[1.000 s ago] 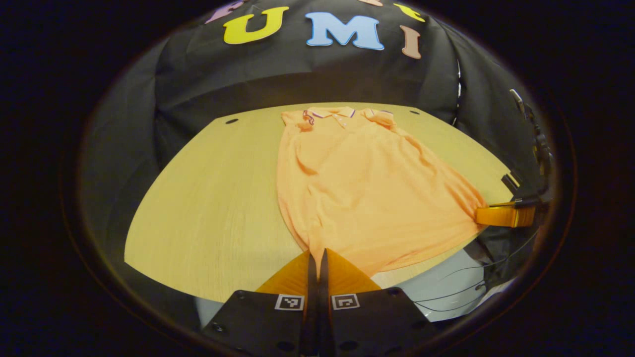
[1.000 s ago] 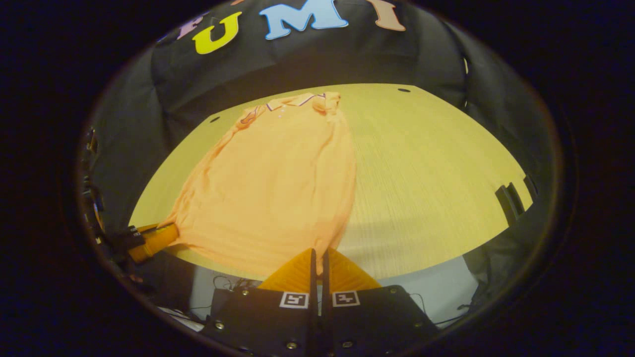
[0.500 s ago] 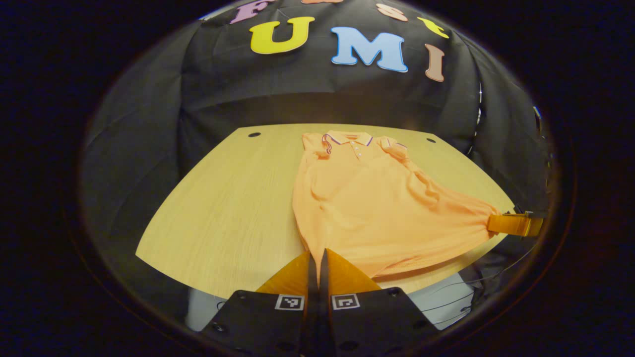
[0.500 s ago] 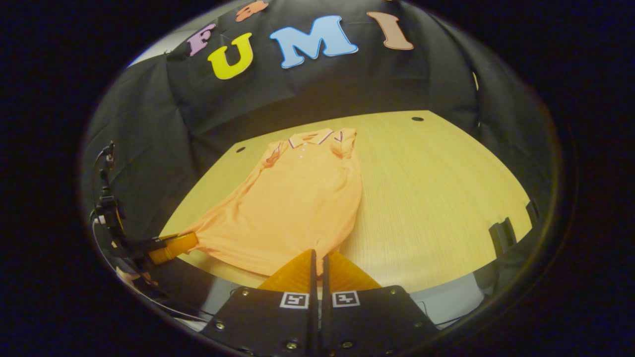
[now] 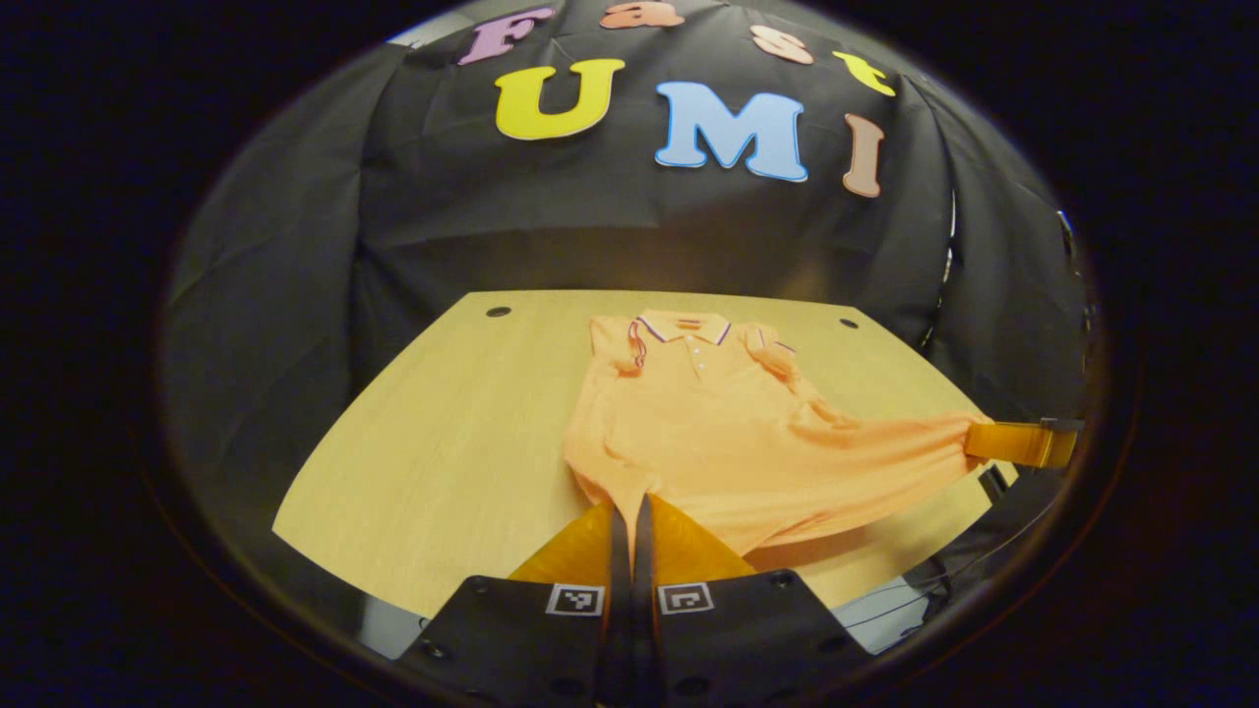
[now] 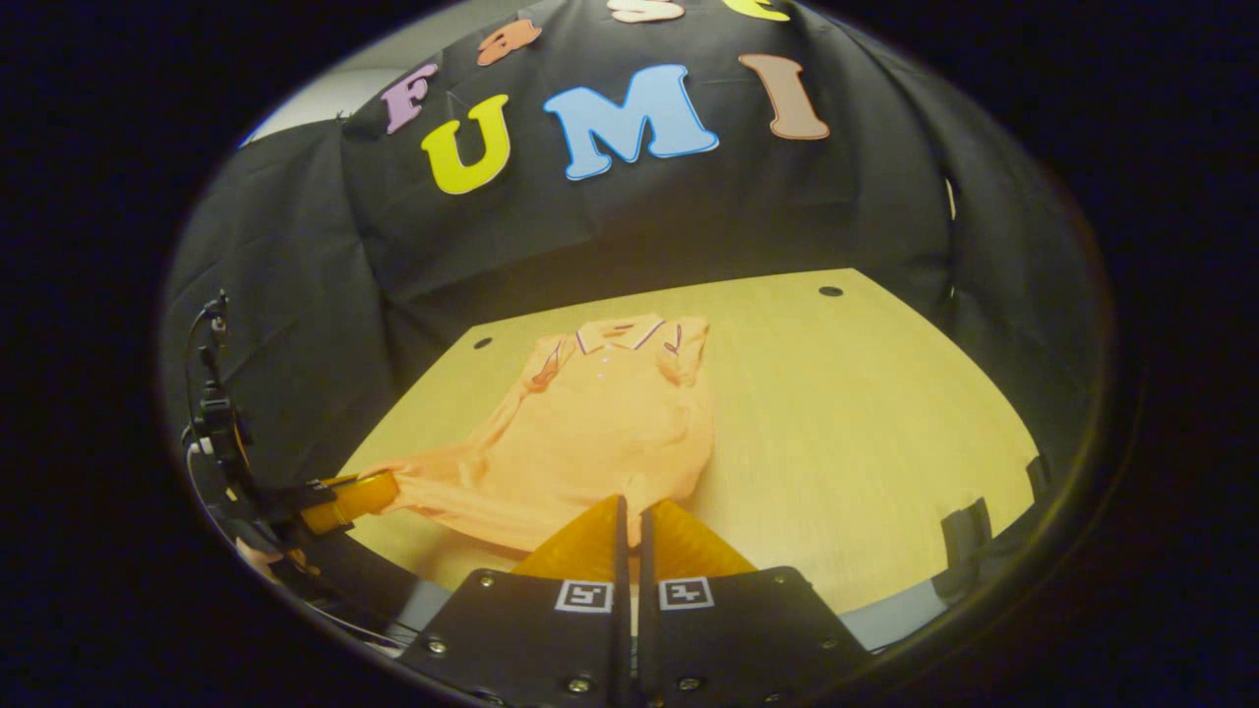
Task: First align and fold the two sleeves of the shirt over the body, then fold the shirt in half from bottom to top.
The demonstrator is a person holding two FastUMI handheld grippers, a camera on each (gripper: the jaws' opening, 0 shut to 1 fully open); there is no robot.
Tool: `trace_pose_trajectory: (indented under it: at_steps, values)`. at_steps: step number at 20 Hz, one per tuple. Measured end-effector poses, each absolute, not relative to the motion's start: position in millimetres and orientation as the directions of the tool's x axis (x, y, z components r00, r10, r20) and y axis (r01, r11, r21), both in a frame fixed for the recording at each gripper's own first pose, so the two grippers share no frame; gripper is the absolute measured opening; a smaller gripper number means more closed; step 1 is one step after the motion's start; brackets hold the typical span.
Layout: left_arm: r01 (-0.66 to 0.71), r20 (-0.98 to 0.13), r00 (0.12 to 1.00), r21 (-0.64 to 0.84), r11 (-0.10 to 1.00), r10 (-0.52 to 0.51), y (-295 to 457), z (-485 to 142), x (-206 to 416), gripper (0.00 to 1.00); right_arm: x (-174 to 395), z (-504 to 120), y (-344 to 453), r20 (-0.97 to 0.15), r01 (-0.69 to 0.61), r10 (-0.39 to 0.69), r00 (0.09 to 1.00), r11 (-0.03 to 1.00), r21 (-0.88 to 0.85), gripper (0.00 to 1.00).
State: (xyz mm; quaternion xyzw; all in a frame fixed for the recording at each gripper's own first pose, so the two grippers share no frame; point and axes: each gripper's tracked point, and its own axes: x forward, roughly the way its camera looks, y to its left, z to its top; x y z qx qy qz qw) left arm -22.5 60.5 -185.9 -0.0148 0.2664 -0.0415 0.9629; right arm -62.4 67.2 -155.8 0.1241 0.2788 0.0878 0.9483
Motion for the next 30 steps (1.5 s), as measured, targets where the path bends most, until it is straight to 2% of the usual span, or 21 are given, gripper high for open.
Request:
trace_pose_trajectory:
  at_steps: [10, 17, 30]
  values:
    - [0.125, -0.417, 0.899, -0.054, 0.991, -0.136, 56, -130, 72, 0.07, 17, -110, 67, -0.438, -0.098, 0.186, 0.880, 0.971, 0.216, 0.03]
    - [0.130, -0.402, 0.904, -0.070, 0.989, -0.147, 66, -118, 138, 0.07, 72, -92, 80, -0.394, -0.100, 0.167, 0.904, 0.978, 0.184, 0.03]
    - [0.251, -0.369, 0.891, -0.087, 0.964, -0.266, 71, -113, 273, 0.07, 179, -88, 86, -0.428, 0.046, 0.028, 0.903, 0.986, 0.161, 0.03]
